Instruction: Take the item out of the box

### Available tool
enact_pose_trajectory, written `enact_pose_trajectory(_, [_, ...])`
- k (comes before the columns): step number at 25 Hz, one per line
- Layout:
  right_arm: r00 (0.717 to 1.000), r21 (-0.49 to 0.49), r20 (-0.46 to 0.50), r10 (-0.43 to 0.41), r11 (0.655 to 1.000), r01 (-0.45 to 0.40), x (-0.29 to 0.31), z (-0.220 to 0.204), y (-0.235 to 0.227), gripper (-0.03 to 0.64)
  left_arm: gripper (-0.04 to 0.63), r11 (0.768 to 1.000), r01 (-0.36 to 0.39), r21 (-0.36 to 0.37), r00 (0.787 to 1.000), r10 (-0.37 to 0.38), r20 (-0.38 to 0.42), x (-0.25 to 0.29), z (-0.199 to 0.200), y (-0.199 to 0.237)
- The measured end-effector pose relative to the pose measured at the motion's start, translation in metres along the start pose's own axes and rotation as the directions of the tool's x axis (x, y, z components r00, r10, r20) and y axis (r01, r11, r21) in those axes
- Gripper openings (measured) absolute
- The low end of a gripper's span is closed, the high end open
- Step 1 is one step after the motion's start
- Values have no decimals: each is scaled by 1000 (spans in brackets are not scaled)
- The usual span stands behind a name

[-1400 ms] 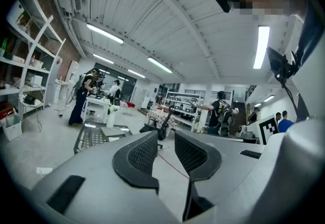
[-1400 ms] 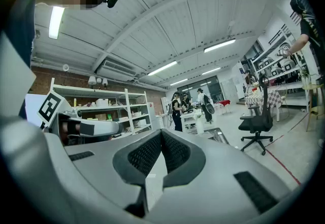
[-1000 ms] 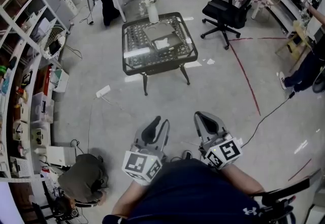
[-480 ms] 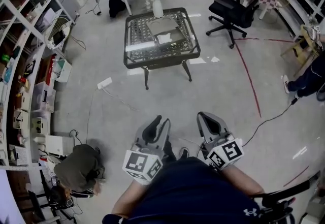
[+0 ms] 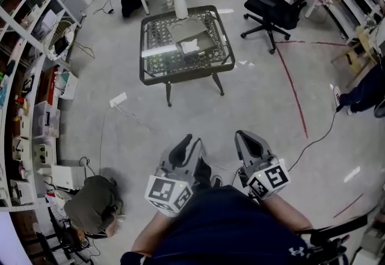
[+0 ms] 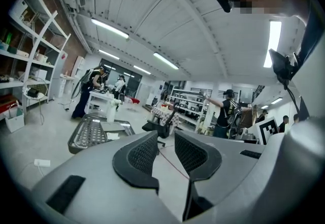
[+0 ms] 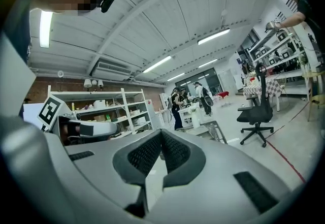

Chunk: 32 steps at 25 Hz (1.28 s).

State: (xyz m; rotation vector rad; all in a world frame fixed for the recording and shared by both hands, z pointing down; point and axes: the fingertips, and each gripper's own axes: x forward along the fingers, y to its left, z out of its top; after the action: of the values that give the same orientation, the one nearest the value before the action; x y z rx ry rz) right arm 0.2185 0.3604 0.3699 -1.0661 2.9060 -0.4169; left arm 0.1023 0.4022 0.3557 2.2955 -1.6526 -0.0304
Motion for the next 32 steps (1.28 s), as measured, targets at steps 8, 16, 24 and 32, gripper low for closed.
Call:
enact_pose_trajectory(8, [999, 23, -14, -29, 999, 30, 73, 12, -24, 2, 115, 999, 38, -32, 999, -38, -21, 56, 19, 56])
enact_pose_trajectory(16, [999, 17, -7, -44, 999, 44, 139, 26, -33, 2, 115, 999, 52, 3, 998, -52, -19, 91, 40, 108])
enact_pose_trajectory(24, [996, -17, -50, -74, 997, 73, 172, 27, -36, 2, 102, 997, 71, -18, 997, -71, -8, 108, 52, 142])
enact_pose_trajectory(32, [997, 11, -47, -57, 998, 58, 194, 23, -37, 2, 97, 998, 47, -30, 998, -48, -31, 112, 49, 160])
